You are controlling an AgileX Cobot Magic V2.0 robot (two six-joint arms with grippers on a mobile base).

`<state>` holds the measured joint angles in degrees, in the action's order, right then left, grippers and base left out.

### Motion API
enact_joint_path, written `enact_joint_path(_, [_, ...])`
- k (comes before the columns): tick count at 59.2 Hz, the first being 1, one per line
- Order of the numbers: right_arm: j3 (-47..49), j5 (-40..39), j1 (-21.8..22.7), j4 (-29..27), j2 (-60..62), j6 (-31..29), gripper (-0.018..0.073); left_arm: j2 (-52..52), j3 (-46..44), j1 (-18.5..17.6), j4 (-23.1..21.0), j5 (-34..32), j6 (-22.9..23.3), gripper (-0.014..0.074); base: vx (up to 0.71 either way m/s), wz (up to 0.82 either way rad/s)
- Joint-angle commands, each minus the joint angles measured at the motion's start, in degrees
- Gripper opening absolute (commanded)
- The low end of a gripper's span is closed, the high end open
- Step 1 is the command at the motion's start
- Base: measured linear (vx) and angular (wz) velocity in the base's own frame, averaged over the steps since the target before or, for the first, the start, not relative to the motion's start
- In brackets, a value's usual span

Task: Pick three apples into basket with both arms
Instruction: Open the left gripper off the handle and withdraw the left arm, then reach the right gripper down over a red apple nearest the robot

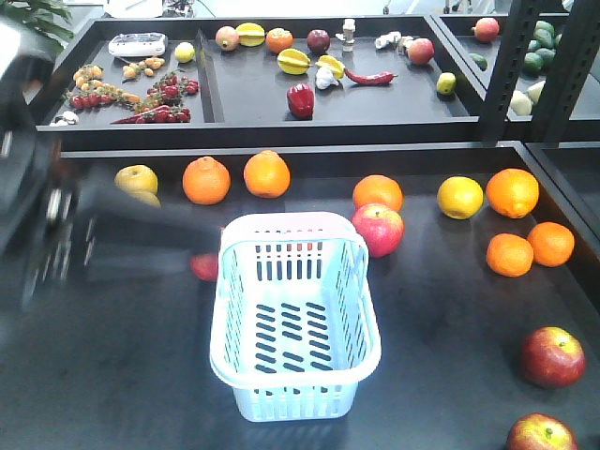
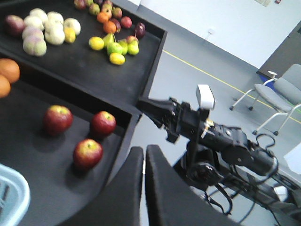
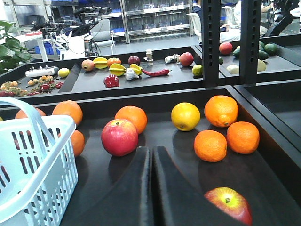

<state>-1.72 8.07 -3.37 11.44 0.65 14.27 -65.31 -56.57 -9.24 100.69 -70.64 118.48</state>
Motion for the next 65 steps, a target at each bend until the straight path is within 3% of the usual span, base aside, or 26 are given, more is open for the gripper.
enact_joint_path(1, [-0.64,-4.18,0.08,0.36,0.69,-0.12,-0.0005,4.66,4.98,-0.01,1.19,-7.7,-0.84,-0.0006,0.0,0.0])
enact_joint_path(8, [-0.64,-4.18,0.08,0.36,0.69,-0.12,-0.0005,8.48,12.6,-0.01,1.19,-7.7,-5.34,-0.0006,0.0,0.0])
enact_joint_path(18, [-0.64,-4.18,0.08,0.36,0.69,-0.12,-0.0005,12.67,22.44,-0.01,1.19,-7.51,-15.51,-0.0006,0.0,0.0])
enact_joint_path(30, [-0.64,-4.18,0.08,0.36,0.69,-0.12,-0.0005,14.44,27.01,-0.01,1.19,-7.67,-24.07,-0.0006,0.0,0.0])
enact_joint_path(44, [-0.64,-6.21,0.08,-0.35,0.69,0.79,-0.0005,14.44,27.01,-0.01,1.11,-7.75,-24.73,-0.0006,0.0,0.0])
enact_joint_path(55, [-0.64,-16.55,0.03,-13.48,0.69,15.19,-0.0005,14.44,27.01,-0.01,1.05,-7.75,-24.74,-0.0006,0.0,0.0])
enact_joint_path(65, [-0.64,-20.08,0.03,-17.7,0.69,17.48,-0.0005,14.44,27.01,-0.01,1.05,-7.75,-24.74,-0.0006,0.0,0.0])
